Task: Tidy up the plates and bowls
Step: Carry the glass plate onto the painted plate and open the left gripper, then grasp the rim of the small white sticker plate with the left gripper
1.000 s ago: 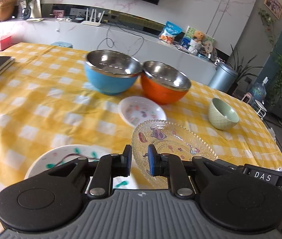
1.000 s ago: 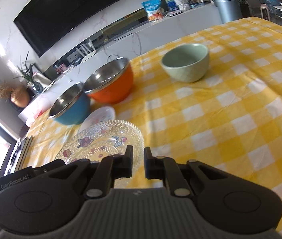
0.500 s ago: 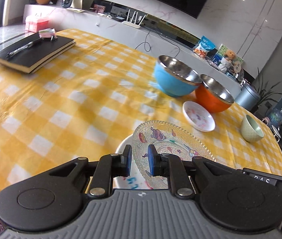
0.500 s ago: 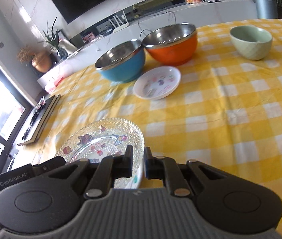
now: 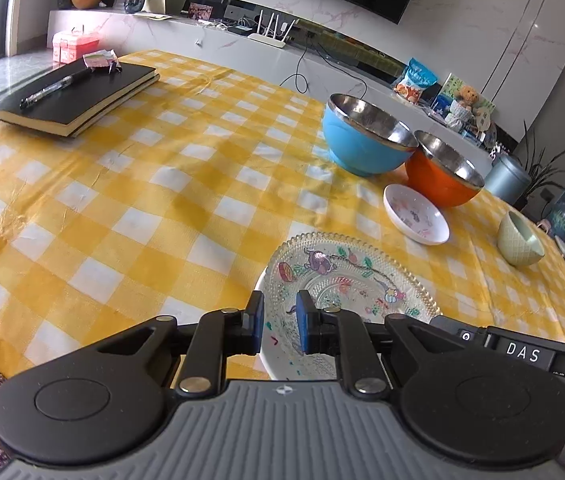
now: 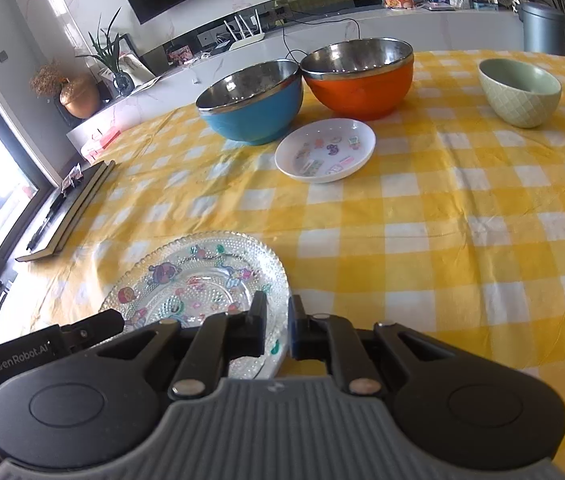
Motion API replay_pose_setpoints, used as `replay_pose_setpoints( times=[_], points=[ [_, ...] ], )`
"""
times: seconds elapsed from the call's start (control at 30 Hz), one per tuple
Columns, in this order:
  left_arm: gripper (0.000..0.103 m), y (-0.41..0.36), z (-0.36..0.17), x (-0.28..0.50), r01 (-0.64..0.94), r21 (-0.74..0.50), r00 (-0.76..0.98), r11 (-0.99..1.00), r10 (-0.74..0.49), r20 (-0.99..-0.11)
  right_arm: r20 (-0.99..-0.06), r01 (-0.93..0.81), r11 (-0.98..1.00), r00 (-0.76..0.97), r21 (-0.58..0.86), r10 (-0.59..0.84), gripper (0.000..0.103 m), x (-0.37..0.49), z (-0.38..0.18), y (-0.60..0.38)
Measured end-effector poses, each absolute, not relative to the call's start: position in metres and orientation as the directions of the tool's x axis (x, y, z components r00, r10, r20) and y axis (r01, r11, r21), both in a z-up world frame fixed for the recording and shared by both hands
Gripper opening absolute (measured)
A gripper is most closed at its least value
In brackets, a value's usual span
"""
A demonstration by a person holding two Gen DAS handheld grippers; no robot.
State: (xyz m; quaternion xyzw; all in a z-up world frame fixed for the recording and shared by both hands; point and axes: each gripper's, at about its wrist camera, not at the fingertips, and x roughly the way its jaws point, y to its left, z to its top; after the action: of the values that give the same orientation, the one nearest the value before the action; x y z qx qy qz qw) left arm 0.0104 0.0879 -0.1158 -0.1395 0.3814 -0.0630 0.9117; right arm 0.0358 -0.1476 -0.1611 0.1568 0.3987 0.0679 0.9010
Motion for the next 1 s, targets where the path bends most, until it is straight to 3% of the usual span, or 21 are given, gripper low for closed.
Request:
replay_pose_setpoints(
  times=[0.47,0.77,0.9,1.0],
  points=[
    [0.018,0.069,-0.117,0.009,0.049,-0.126,0.686,0.991,-0.125,-0.717,-0.689,-0.044,0.972,0.698,0.230,0.194,0.008,0.030,-0.161,-0.136],
    [0.019,0.068,-0.114,0.010,0.062,-0.109,0.682,0.992,-0.122,-0.721,-0.680,-0.047,0.975,0.709,0.219,0.187,0.008,0.029,-0.160,-0.137],
    [0.025,0.073,-0.106,0.012,0.044,-0.126,0.699,0.991,-0.120,-0.704,-0.640,-0.036,0.971,0.746,0.237,0.184,0.012,0.026,-0.149,-0.147],
    [0.031,0.073,-0.093,0.016,0.043,-0.130,0.727,0.991,-0.120,-0.676,-0.617,-0.008,0.970,0.770,0.243,0.161,0.023,0.029,-0.142,-0.159]
  ],
)
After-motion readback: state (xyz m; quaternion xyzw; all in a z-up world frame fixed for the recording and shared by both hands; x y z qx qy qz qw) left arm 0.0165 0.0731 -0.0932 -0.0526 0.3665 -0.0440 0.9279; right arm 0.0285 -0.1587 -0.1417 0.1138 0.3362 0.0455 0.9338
